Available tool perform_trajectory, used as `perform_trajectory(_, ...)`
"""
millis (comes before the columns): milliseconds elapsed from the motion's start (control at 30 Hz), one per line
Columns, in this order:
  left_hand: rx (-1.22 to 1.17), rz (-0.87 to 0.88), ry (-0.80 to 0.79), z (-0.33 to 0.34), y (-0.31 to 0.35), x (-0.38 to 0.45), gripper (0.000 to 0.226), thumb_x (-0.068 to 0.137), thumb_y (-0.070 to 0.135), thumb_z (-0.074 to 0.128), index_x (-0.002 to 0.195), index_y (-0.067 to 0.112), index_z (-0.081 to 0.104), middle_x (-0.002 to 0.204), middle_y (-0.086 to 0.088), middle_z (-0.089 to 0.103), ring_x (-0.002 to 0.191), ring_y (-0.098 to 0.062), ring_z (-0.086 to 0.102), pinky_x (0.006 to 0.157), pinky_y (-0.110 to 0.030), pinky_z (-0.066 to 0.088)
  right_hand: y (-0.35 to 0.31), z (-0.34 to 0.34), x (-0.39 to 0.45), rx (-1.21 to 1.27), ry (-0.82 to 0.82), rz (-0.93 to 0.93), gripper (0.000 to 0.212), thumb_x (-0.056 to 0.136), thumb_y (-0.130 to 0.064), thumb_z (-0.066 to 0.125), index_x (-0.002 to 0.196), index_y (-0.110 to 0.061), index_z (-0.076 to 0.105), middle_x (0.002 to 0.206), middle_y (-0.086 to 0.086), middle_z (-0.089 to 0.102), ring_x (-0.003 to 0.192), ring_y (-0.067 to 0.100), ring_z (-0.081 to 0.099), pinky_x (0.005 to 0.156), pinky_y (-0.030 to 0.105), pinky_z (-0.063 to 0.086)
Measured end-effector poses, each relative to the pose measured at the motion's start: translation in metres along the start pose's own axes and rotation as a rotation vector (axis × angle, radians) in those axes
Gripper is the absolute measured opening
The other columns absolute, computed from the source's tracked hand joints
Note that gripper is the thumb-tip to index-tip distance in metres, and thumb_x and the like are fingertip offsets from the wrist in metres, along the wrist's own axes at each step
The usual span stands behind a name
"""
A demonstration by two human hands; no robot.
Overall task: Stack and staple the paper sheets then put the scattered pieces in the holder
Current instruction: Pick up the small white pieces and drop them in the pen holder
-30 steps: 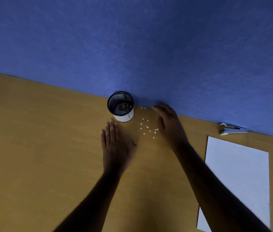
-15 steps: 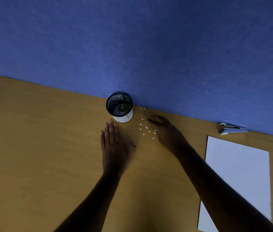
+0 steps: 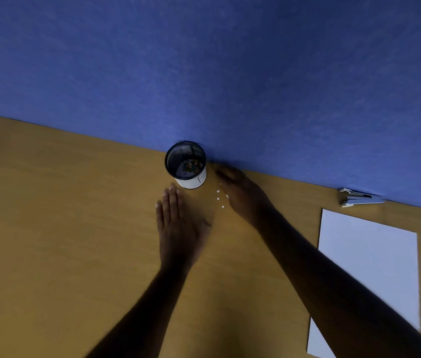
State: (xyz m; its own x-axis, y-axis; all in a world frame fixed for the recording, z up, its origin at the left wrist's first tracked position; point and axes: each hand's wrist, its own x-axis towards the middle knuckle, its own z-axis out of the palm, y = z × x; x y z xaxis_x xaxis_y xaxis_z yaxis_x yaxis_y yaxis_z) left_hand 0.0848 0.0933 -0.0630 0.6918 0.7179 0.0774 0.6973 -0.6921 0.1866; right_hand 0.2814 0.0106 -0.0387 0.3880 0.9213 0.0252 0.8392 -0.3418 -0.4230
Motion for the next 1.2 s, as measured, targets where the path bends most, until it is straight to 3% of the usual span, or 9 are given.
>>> perform_trajectory(100, -0.006, -0.006, -0.009, -0.001, 0.0, 0.0, 0.092, 0.095, 0.055, 0.046, 0.164, -0.004, 0.025, 0.173, -0.02, 0.025, 0.164, -0.035, 0.02, 0.134, -0.054, 0.016, 0.002, 0.0, -0.025, 0.016, 0.03, 0.033, 0.053, 0.085, 0.003, 0.067, 0.137, -0.008, 0.062, 0.142, 0.009, 0.058, 0.129, 0.024, 0.058, 0.099, 0.032, 0.055)
perform_trajectory(200, -0.012, -0.011, -0.02, -0.002, 0.001, 0.0, 0.092, 0.096, 0.054, 0.046, 0.164, -0.003, 0.023, 0.174, -0.02, 0.023, 0.164, -0.034, 0.018, 0.134, -0.054, 0.017, 0.004, -0.005, -0.04, 0.057, 0.042, 0.032, 0.049, 0.09, 0.0, 0.061, 0.137, -0.013, 0.062, 0.142, 0.004, 0.057, 0.129, 0.015, 0.053, 0.103, 0.018, 0.04)
perform_trajectory(300, -0.027, -0.014, -0.01, -0.004, 0.003, 0.0, 0.092, 0.096, 0.055, 0.044, 0.164, -0.003, 0.024, 0.174, -0.02, 0.024, 0.164, -0.035, 0.02, 0.133, -0.055, 0.018, 0.009, -0.007, -0.027, 0.071, 0.056, 0.059, 0.053, 0.088, 0.004, 0.063, 0.138, -0.014, 0.062, 0.141, 0.003, 0.058, 0.129, 0.013, 0.05, 0.108, 0.012, 0.03)
perform_trajectory(467, -0.03, -0.009, -0.023, -0.004, 0.002, 0.001, 0.093, 0.095, 0.056, 0.042, 0.164, -0.003, 0.023, 0.174, -0.019, 0.023, 0.164, -0.034, 0.019, 0.133, -0.055, 0.017, 0.008, -0.009, 0.004, 0.055, -0.046, 0.026, 0.063, 0.091, 0.007, 0.058, 0.15, -0.013, 0.048, 0.156, 0.004, 0.044, 0.145, 0.02, 0.041, 0.116, 0.029, 0.04)
perform_trajectory(600, -0.04, -0.014, -0.035, -0.005, 0.002, 0.001, 0.094, 0.093, 0.055, 0.044, 0.165, -0.002, 0.021, 0.175, -0.019, 0.021, 0.165, -0.034, 0.017, 0.134, -0.055, 0.015, 0.004, -0.007, -0.014, 0.042, -0.072, -0.075, 0.06, 0.088, 0.006, 0.048, 0.145, -0.009, 0.054, 0.154, 0.008, 0.047, 0.141, 0.024, 0.047, 0.108, 0.039, 0.051)
perform_trajectory(767, -0.027, -0.011, -0.039, -0.005, 0.002, 0.001, 0.094, 0.094, 0.054, 0.045, 0.165, -0.003, 0.021, 0.175, -0.019, 0.021, 0.165, -0.034, 0.016, 0.134, -0.055, 0.015, 0.013, -0.018, -0.058, -0.009, -0.093, -0.18, 0.057, 0.088, -0.004, 0.035, 0.14, -0.009, 0.06, 0.146, 0.008, 0.056, 0.134, 0.023, 0.055, 0.101, 0.034, 0.055)
perform_trajectory(933, -0.024, -0.013, -0.036, -0.004, 0.001, 0.0, 0.096, 0.094, 0.054, 0.053, 0.165, -0.003, 0.021, 0.175, -0.02, 0.021, 0.165, -0.034, 0.016, 0.133, -0.055, 0.017, 0.031, -0.029, -0.07, 0.049, -0.004, 0.04, 0.052, 0.093, 0.007, 0.055, 0.138, -0.016, 0.061, 0.147, 0.001, 0.054, 0.134, 0.016, 0.052, 0.109, 0.028, 0.047)
perform_trajectory(1100, -0.02, -0.017, -0.028, -0.004, 0.001, 0.0, 0.096, 0.093, 0.053, 0.055, 0.165, -0.003, 0.022, 0.175, -0.02, 0.021, 0.164, -0.034, 0.017, 0.133, -0.055, 0.017, 0.035, -0.025, -0.063, 0.055, 0.012, 0.181, 0.053, 0.097, 0.004, 0.053, 0.146, -0.015, 0.054, 0.153, 0.001, 0.047, 0.14, 0.017, 0.044, 0.116, 0.022, 0.031)
perform_trajectory(1200, -0.025, -0.019, -0.028, -0.005, 0.002, 0.0, 0.096, 0.093, 0.054, 0.052, 0.165, -0.002, 0.021, 0.175, -0.02, 0.021, 0.164, -0.034, 0.017, 0.134, -0.055, 0.016, 0.026, -0.014, -0.067, 0.033, 0.004, 0.159, 0.053, 0.097, 0.0, 0.053, 0.148, -0.012, 0.05, 0.154, 0.008, 0.046, 0.139, 0.021, 0.048, 0.115, 0.032, 0.043)
